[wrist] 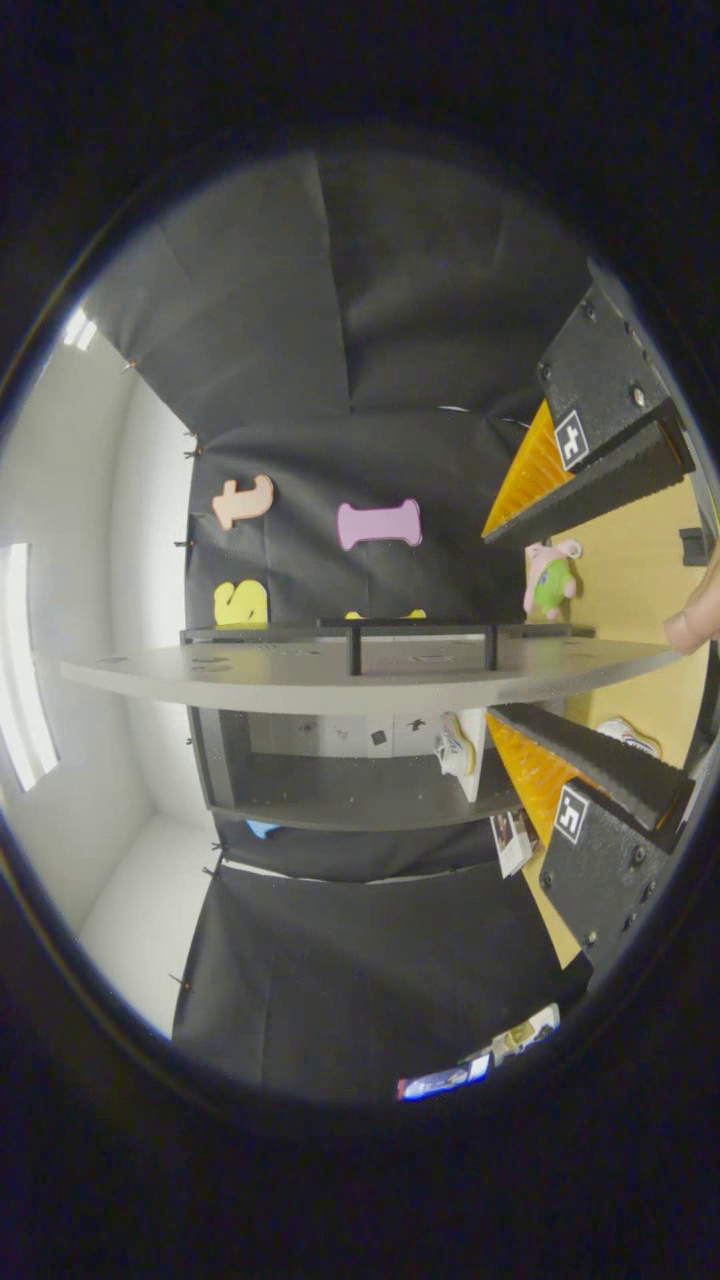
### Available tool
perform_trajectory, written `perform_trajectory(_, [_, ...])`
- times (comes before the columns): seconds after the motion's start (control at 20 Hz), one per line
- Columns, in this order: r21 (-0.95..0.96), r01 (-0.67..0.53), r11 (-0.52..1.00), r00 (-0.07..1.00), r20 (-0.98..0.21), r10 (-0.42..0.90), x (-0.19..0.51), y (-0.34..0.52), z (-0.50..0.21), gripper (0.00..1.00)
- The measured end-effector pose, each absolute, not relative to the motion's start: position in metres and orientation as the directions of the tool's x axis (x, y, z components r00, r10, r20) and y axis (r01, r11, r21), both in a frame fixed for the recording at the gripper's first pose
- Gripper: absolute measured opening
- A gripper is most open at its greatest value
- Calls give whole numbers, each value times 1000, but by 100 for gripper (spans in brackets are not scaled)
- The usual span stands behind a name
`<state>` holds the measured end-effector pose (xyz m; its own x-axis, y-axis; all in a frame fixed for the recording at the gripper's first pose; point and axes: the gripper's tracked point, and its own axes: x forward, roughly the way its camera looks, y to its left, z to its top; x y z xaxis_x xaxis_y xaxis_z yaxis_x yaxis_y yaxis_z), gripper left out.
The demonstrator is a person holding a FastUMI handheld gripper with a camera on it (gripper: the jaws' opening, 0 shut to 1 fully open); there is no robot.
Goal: Open the shoe cabinet door, grab the shoes and put them into the shoe cabinet, then close the shoe cabinet door.
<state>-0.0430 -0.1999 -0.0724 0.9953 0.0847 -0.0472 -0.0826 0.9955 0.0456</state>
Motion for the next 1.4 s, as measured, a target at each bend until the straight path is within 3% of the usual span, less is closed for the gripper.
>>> perform_trajectory(0.6, [27,-117,993,990,-69,119,-33,-84,-182,98])
perform_trajectory(0.9, [44,-217,975,950,-220,222,13,-2,-282,99])
perform_trajectory(1.4, [136,-187,973,830,-507,231,80,72,-435,96])
